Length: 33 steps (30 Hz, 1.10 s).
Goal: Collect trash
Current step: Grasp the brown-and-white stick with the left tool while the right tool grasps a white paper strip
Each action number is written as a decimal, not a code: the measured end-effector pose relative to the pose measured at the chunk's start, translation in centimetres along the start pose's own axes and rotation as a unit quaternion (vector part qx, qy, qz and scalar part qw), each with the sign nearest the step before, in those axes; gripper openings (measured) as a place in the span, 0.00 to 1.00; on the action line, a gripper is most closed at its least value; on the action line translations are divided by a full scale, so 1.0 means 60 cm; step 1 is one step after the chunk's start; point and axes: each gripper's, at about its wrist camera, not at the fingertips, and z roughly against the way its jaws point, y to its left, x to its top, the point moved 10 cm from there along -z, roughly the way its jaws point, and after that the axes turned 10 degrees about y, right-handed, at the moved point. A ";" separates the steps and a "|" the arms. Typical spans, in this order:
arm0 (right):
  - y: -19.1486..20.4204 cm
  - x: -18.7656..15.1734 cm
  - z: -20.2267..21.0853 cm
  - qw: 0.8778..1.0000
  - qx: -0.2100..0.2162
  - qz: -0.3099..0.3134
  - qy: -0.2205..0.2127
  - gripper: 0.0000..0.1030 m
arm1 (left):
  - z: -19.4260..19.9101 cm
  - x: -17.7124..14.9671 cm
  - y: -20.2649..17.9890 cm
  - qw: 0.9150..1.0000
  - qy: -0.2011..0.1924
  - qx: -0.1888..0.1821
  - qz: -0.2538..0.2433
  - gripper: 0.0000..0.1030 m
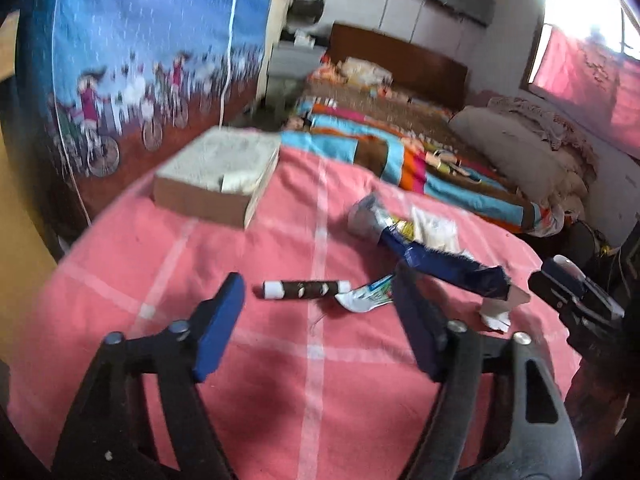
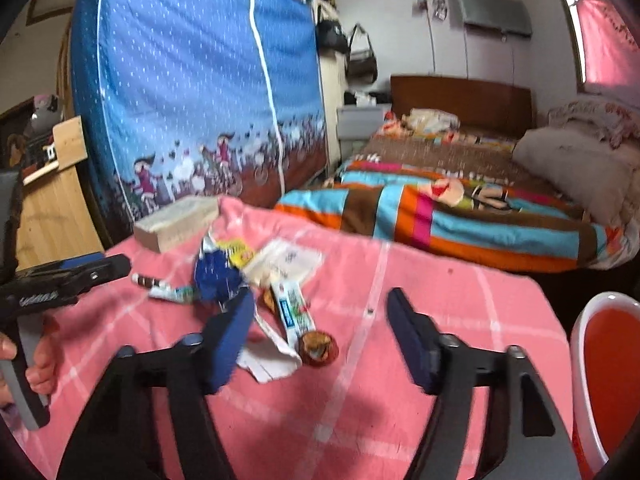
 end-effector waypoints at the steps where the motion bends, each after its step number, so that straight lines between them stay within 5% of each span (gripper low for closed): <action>1: 0.002 -0.002 -0.005 1.000 0.003 0.002 0.007 0.49 | -0.005 0.002 0.004 1.000 0.006 0.000 0.005 0.68; 8: 0.025 -0.019 -0.028 0.998 0.021 0.030 0.046 0.42 | -0.041 -0.006 0.002 0.998 0.063 -0.005 -0.013 0.66; 17: 0.037 -0.035 -0.039 0.996 0.033 0.040 0.074 0.35 | -0.053 -0.008 -0.007 0.994 0.077 0.051 -0.058 0.57; 26: 0.040 -0.042 -0.041 0.995 0.037 0.041 0.084 0.12 | -0.027 -0.003 -0.014 0.997 0.047 0.036 -0.058 0.56; 33: 0.036 -0.045 -0.031 0.995 0.040 0.041 0.078 0.08 | 0.019 -0.017 -0.052 0.997 0.010 0.002 -0.071 0.56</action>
